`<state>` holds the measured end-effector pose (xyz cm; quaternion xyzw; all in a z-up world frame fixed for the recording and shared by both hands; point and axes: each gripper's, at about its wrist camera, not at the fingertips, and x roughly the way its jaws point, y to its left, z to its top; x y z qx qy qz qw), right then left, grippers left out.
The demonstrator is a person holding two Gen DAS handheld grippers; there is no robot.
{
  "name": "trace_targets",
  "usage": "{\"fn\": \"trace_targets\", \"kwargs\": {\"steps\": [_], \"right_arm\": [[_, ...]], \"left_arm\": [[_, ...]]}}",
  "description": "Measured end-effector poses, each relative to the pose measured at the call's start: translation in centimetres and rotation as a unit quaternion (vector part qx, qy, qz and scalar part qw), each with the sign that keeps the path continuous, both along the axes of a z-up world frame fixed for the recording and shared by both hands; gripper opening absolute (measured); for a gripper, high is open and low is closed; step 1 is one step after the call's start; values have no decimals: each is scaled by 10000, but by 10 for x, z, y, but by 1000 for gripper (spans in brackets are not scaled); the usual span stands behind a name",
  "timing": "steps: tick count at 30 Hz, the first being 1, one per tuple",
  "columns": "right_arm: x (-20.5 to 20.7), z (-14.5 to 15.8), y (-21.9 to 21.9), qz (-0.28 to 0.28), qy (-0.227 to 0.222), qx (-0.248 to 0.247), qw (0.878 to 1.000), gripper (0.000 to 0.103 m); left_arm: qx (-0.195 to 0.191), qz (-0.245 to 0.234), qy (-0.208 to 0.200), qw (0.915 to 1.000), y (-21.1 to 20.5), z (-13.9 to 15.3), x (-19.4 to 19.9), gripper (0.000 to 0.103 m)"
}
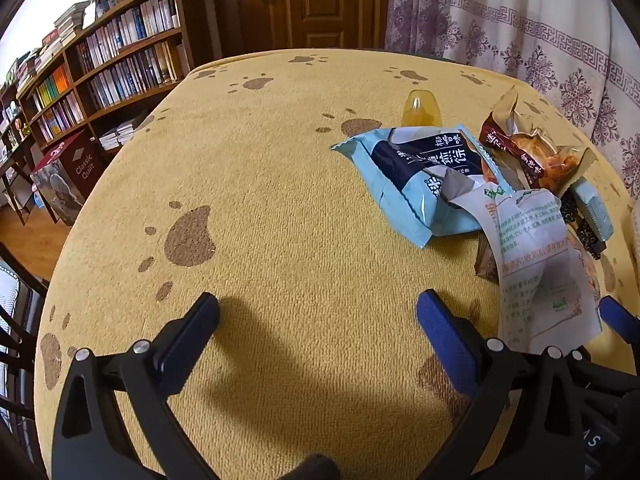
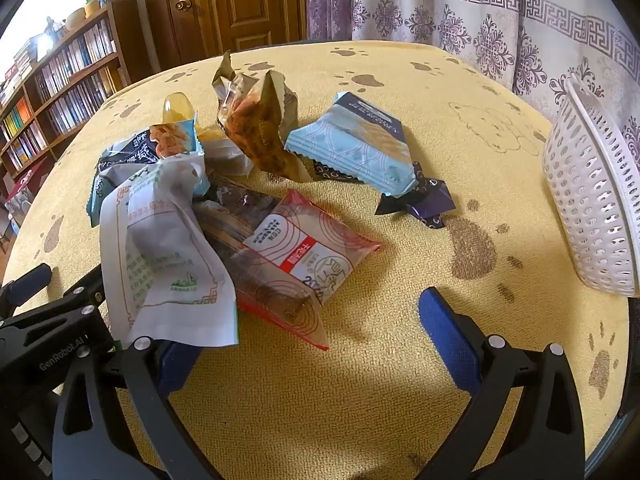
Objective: Organize snacks
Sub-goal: 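Reach the left tool toward the white-green printed snack bag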
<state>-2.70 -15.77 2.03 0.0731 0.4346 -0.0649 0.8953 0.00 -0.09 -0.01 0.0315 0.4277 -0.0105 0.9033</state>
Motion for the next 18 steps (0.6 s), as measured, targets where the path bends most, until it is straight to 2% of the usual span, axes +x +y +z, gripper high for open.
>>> {"fn": "trace_targets", "kwargs": {"steps": [18], "right_arm": [[1, -1, 0, 130, 23, 28, 9999, 101]], "left_arm": [[-111, -55, 16, 9999, 5, 1, 0, 98]]}}
